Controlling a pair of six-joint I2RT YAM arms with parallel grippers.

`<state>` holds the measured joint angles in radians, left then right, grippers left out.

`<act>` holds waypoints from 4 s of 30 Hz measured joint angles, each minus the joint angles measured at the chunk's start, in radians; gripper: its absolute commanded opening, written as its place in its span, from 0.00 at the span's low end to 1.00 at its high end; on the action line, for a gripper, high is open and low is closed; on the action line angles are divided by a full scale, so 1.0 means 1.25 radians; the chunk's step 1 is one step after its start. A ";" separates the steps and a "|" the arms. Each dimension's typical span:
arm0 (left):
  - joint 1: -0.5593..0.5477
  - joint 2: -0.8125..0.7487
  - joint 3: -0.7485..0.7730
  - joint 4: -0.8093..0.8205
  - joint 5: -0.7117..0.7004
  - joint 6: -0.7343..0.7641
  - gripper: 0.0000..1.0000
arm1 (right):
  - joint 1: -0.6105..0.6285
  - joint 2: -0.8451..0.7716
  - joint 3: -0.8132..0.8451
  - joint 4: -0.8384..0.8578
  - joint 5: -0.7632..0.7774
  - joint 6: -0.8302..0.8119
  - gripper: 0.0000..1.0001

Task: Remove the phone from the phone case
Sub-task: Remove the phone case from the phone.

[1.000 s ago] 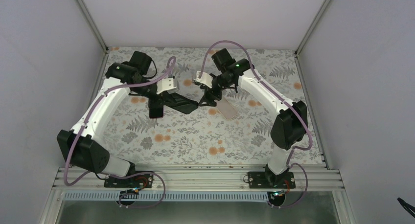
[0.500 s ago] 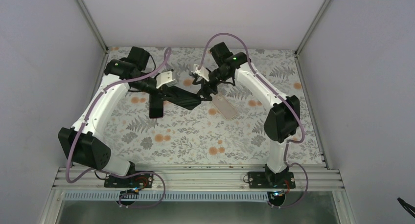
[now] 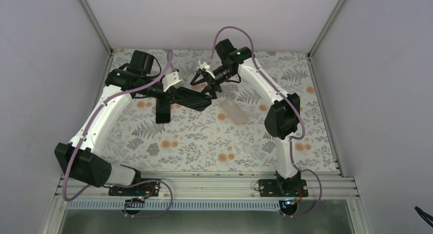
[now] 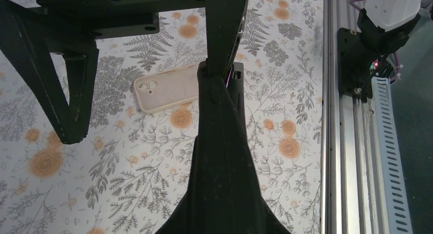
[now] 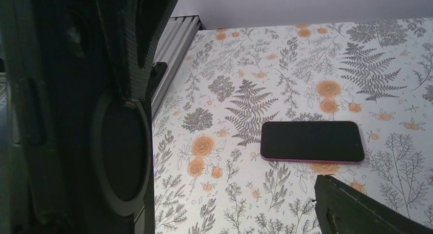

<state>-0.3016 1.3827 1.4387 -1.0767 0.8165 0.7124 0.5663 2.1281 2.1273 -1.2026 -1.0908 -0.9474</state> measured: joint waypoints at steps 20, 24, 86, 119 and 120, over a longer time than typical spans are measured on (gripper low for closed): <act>0.000 0.059 0.124 0.040 -0.128 -0.029 0.69 | 0.002 -0.017 0.016 0.004 -0.012 0.040 0.03; -0.029 0.057 0.161 0.103 -0.157 -0.033 0.89 | 0.025 -0.052 -0.041 0.069 -0.030 0.158 0.03; -0.269 0.055 -0.155 0.989 -0.881 -0.085 0.89 | -0.018 -0.166 0.003 0.570 0.663 0.861 0.03; -0.269 0.117 -0.135 1.106 -0.891 -0.120 0.82 | -0.018 -0.165 0.001 0.566 0.613 0.874 0.03; -0.269 0.115 -0.140 1.116 -0.895 -0.120 0.82 | -0.018 -0.165 0.001 0.570 0.610 0.876 0.03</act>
<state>-0.6376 1.5269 1.2636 0.3183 -0.3023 0.5629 0.5442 1.9213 2.1281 -0.4896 -0.3279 0.1471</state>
